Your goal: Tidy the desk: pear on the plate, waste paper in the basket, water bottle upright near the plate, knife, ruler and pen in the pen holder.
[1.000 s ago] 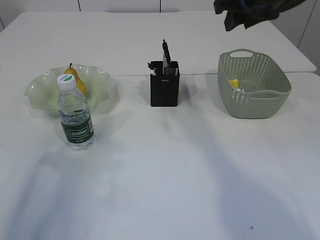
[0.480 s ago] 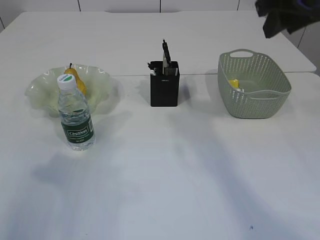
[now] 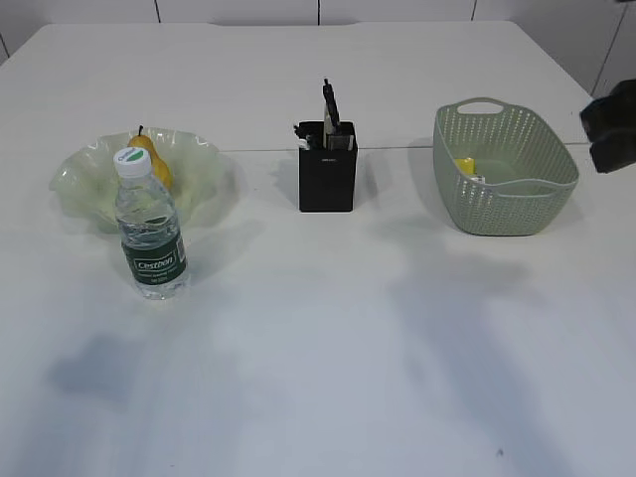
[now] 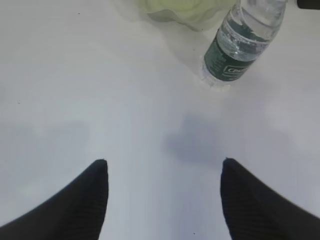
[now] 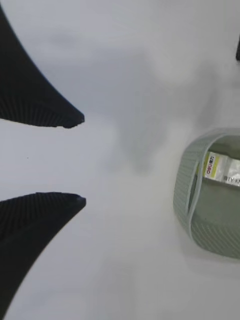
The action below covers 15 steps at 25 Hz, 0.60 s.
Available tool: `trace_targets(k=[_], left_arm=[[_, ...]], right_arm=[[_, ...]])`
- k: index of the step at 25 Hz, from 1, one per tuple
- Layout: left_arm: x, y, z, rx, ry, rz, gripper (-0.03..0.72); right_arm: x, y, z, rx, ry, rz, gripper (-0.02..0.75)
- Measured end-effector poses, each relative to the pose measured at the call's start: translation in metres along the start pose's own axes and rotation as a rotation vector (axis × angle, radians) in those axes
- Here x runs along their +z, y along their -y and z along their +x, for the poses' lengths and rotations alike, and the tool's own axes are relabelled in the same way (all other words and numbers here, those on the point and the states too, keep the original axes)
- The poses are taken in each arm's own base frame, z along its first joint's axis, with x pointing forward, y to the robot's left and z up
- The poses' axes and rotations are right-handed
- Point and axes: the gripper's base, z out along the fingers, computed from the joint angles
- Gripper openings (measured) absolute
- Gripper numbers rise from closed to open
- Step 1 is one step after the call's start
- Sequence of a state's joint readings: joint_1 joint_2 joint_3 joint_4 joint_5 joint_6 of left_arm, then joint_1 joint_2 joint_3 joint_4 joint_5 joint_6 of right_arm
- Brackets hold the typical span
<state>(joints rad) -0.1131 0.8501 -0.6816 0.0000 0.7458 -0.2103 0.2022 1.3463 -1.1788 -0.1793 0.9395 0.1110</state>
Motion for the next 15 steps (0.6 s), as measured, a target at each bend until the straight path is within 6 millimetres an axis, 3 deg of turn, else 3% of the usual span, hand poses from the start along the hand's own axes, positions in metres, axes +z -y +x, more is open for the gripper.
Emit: trace_targets(k=[5,10,15], left_arm=[[-0.014,-0.004,0.006,-0.013,0.007,-0.025,0.492],[-0.028,-0.011,0.016,-0.023,-0.006,-0.082,0.492],[-0.048,-0.015,0.030,-0.041,-0.015,-0.102,0.492]], right_arm=[[0.002,0.018,0.025,0.106,0.005,0.034,0.327],[0.003,0.021,0.045,0.150,0.006,0.062,0.327],[-0.013,0.023,0.055,0.157,0.058,0.072,0.339]])
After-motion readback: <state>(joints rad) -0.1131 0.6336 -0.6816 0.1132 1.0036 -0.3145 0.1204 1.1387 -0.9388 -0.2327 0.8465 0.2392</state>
